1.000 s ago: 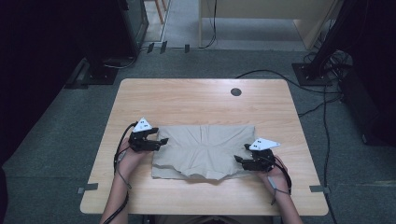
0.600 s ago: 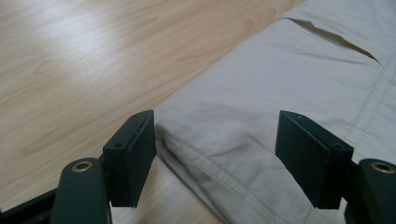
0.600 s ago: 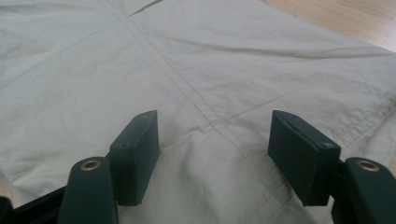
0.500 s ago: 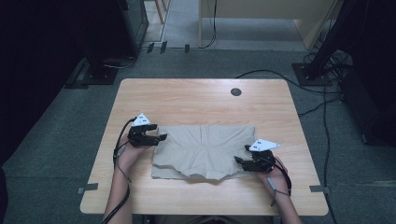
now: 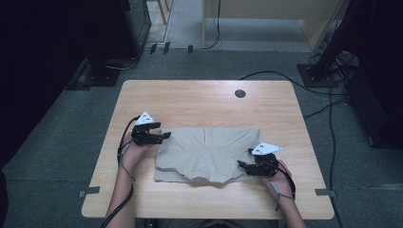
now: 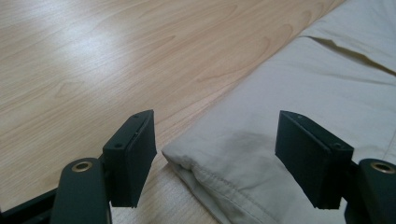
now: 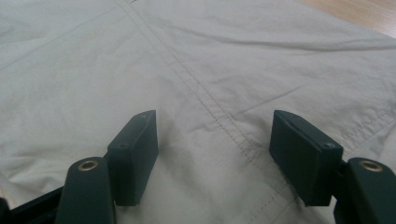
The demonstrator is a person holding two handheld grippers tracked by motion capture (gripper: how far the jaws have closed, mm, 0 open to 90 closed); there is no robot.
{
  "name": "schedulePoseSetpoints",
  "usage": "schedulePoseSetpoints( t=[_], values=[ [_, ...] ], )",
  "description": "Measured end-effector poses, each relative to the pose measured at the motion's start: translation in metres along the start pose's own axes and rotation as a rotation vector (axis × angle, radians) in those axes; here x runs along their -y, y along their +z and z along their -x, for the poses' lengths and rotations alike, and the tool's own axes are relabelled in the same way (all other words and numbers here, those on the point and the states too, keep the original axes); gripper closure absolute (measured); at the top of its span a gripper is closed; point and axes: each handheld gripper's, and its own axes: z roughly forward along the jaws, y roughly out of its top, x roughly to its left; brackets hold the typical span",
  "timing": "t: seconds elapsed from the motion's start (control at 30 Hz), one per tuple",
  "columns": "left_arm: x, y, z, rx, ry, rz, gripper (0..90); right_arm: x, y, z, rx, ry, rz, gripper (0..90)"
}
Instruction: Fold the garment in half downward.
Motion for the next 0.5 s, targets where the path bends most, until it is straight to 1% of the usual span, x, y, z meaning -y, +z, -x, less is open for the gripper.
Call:
schedulePoseSetpoints(
  t=[0.1, 0.27, 0.43, 0.47, 0.5],
  values=[
    [0.000, 0.003, -0.001, -0.003, 0.008, -0.012, 29.2, 0.000, 0.000, 0.000, 0.000, 0.002, -0.001, 32.3],
    [0.000, 0.006, -0.002, -0.010, 0.006, -0.018, 29.2, 0.000, 0.000, 0.000, 0.002, 0.008, -0.002, 31.7],
    [0.000, 0.011, -0.004, -0.006, 0.003, -0.025, 29.1, 0.000, 0.000, 0.000, 0.001, 0.006, -0.004, 29.8],
    [0.000, 0.012, -0.004, -0.008, 0.005, -0.025, 29.1, 0.000, 0.000, -0.001, 0.014, 0.017, -0.007, 28.8],
    [0.000, 0.012, -0.004, -0.009, 0.011, -0.028, 29.1, 0.000, 0.000, -0.001, 0.017, 0.019, -0.007, 28.8]
  ],
)
